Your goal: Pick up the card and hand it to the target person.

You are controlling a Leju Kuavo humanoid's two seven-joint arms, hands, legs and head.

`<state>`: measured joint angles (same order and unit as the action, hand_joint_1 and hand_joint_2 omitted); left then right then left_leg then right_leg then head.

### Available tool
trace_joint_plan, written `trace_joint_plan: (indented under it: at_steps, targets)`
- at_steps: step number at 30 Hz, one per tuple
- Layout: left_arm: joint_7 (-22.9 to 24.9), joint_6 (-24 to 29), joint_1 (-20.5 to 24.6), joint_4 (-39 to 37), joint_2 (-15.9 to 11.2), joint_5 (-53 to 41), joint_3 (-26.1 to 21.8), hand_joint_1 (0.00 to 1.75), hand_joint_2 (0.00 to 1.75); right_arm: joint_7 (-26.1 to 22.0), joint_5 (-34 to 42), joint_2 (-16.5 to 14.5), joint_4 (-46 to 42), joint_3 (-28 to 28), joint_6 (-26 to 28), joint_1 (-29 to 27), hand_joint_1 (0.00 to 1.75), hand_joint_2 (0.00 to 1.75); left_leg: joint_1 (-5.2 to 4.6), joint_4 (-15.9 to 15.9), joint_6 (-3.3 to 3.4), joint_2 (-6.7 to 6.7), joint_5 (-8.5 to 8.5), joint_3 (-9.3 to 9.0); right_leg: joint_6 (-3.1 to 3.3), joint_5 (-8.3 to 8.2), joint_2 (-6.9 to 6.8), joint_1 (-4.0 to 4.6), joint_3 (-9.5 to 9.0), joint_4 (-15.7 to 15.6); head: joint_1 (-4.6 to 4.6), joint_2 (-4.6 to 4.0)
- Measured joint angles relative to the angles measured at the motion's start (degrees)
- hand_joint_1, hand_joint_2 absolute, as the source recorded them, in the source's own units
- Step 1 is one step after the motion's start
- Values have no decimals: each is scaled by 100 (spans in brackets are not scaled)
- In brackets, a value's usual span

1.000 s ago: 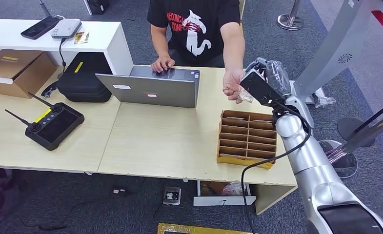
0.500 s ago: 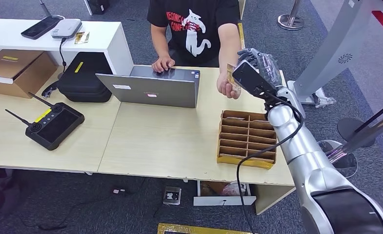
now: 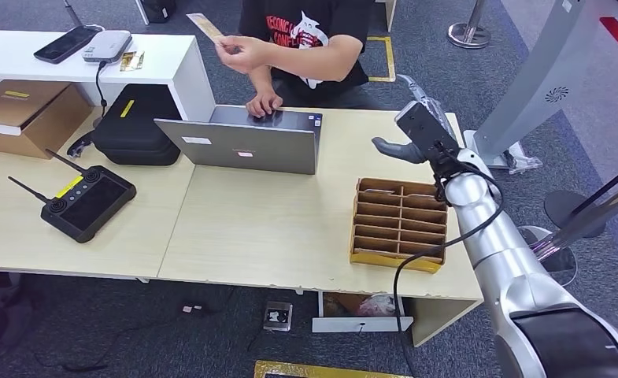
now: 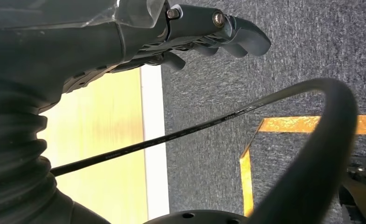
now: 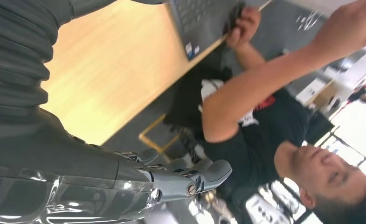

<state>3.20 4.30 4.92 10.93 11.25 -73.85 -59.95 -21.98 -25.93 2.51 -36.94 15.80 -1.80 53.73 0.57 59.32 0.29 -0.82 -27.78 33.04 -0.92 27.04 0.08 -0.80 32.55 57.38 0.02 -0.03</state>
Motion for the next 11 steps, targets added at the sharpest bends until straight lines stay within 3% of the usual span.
trace_joint_plan:
  at_steps: [4, 11]
  targets:
    - [45, 36, -9, 0, -9, 51, 0, 0, 175, 69, 916, 309, -278, -50, -745, -205, 0, 175, 0, 1, 0, -3, 0, 2, 0, 0, -3, 0, 0, -1, -1, -1]
    - [160, 180, -16, 0, -11, 172, -9, 0, 175, 266, 2396, 789, -728, -317, -1499, -671, 0, 175, -1, 4, 2, -3, -2, 3, 0, 0, -3, -1, 0, -3, 0, 1]
